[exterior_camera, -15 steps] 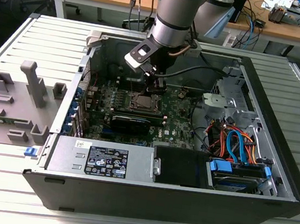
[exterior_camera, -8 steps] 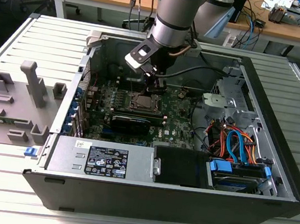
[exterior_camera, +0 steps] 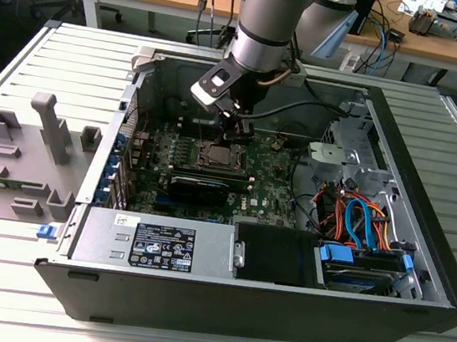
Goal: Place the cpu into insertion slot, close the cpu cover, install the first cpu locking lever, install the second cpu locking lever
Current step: 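Install the first cpu locking lever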
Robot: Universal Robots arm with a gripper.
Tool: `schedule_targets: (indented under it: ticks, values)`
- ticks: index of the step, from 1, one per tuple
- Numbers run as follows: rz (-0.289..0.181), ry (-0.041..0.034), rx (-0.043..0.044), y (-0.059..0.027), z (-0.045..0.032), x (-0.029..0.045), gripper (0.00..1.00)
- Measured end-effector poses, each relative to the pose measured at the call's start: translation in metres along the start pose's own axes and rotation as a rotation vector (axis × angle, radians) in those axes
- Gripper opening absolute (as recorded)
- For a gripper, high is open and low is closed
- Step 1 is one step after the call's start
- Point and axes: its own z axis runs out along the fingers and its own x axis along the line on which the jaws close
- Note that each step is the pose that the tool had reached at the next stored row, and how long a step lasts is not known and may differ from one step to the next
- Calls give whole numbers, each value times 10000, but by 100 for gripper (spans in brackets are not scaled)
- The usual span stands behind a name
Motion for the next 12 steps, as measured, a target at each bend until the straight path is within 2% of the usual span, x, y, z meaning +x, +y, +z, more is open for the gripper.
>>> schedule_targets:
  ticks: [12]
  values:
    - [-220, 34, -12, 0, 0, 0, 11]
